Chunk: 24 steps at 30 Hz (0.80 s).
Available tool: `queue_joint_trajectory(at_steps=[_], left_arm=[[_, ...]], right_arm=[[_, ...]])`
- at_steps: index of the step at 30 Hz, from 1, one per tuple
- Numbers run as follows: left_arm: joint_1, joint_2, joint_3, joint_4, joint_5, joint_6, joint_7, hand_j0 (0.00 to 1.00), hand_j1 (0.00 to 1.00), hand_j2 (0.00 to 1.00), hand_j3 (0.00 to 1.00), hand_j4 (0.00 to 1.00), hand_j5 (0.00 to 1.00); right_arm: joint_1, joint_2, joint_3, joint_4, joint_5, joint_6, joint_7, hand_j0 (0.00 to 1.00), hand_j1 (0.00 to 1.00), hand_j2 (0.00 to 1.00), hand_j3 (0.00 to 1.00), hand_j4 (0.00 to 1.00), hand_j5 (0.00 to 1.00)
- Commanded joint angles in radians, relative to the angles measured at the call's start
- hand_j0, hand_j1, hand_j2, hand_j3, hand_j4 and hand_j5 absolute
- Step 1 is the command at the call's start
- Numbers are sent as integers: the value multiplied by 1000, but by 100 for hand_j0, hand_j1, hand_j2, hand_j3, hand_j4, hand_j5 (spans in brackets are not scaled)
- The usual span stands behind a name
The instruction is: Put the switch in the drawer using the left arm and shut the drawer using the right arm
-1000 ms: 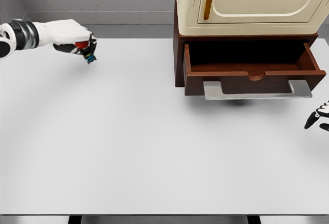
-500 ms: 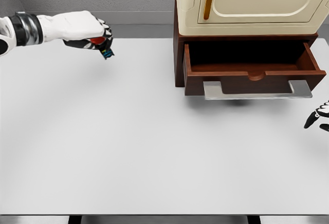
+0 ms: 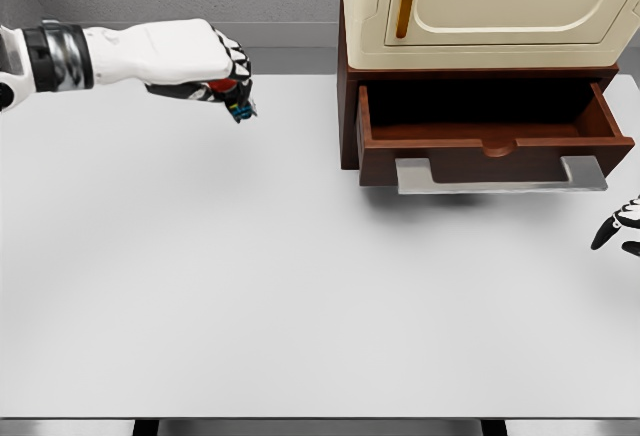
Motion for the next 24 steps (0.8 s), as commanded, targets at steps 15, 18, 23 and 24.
queue_joint_trajectory(at_steps=[15,18,23,24], left_arm=[[-8,-67,-1,-79,144,3,-4,43,43,43,43,43,43],[-15,-79,-1,-80,144,3,-5,43,43,43,43,43,43],[-31,-132,-2,-79,143,3,-7,43,43,43,43,43,43],[-41,-144,-7,-79,143,3,-5,43,43,43,43,43,43]], right_arm=[[0,-1,0,0,-7,3,0,53,53,53,53,53,53],[0,-1,0,0,-7,3,0,53,53,53,53,53,53],[0,-1,0,0,-7,3,0,53,53,53,53,53,53],[0,-1,0,0,-7,3,0,53,53,53,53,53,53]])
